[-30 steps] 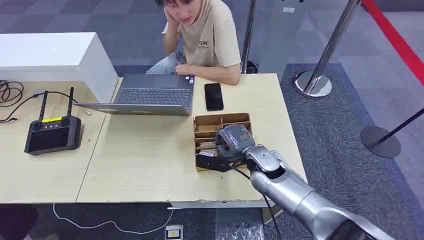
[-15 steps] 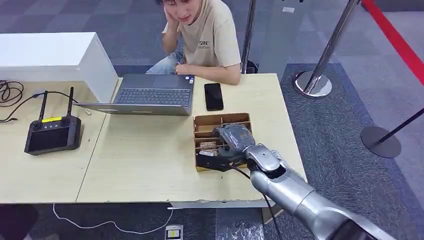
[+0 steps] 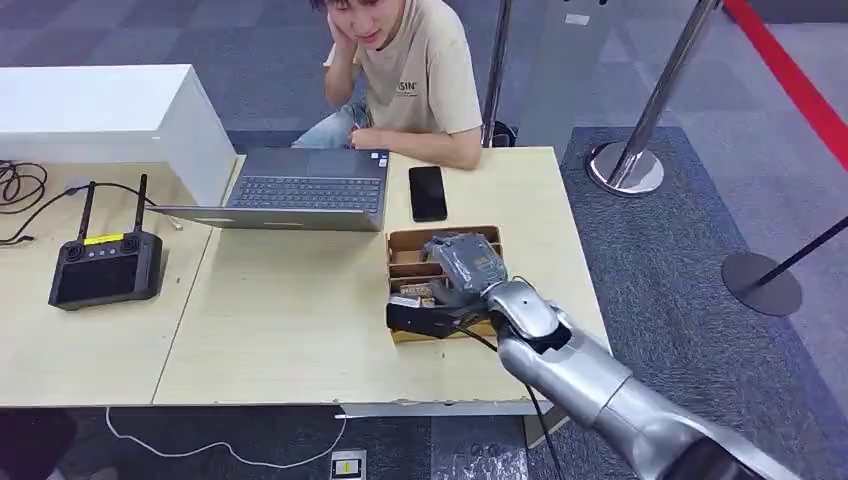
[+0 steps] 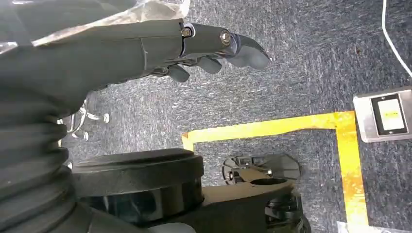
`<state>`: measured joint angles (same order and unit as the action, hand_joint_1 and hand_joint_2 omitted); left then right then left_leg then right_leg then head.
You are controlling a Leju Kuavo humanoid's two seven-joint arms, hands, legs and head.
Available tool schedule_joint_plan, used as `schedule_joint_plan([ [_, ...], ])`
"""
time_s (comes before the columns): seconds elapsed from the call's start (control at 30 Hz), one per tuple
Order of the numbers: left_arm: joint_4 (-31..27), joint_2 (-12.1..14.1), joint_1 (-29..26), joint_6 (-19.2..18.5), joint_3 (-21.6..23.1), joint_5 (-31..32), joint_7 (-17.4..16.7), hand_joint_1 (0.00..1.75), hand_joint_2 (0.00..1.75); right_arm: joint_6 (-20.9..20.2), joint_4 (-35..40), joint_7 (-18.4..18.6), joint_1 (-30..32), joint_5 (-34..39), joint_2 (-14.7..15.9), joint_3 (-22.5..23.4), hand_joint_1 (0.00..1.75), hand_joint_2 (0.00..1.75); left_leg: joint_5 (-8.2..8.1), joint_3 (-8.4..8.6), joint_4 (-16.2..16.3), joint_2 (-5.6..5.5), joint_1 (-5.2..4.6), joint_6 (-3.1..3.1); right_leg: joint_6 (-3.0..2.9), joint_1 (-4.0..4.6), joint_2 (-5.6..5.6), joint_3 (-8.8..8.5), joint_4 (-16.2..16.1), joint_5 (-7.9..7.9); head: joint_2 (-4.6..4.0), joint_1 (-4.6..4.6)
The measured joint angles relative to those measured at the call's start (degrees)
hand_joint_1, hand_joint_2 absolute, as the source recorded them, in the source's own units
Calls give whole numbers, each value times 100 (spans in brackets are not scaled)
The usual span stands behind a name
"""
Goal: Pass the card to the sensor for recognition and then transmit it.
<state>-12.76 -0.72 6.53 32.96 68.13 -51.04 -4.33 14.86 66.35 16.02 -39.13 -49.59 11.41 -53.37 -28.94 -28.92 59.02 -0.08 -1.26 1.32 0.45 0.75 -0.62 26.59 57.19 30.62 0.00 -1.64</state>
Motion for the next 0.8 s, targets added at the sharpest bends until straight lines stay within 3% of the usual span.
schedule_joint_plan([
  [0.23,0,0,-1,9,0,-13,15,0,175,-9,444,59,-78,-101,76,28,65,175,0,0,0,0,0,0,0,0,0,0,0,0,0,-2],
  [0.4,0,0,0,-2,0,22,15,0,175,-90,525,-92,-78,233,98,70,94,175,0,-1,0,0,0,0,0,0,0,1,0,0,0,0],
  [0.8,0,-2,3,-2,0,46,-4,0,175,35,239,-426,-43,603,33,87,108,175,0,-4,0,-1,0,0,0,0,0,2,0,0,0,0],
])
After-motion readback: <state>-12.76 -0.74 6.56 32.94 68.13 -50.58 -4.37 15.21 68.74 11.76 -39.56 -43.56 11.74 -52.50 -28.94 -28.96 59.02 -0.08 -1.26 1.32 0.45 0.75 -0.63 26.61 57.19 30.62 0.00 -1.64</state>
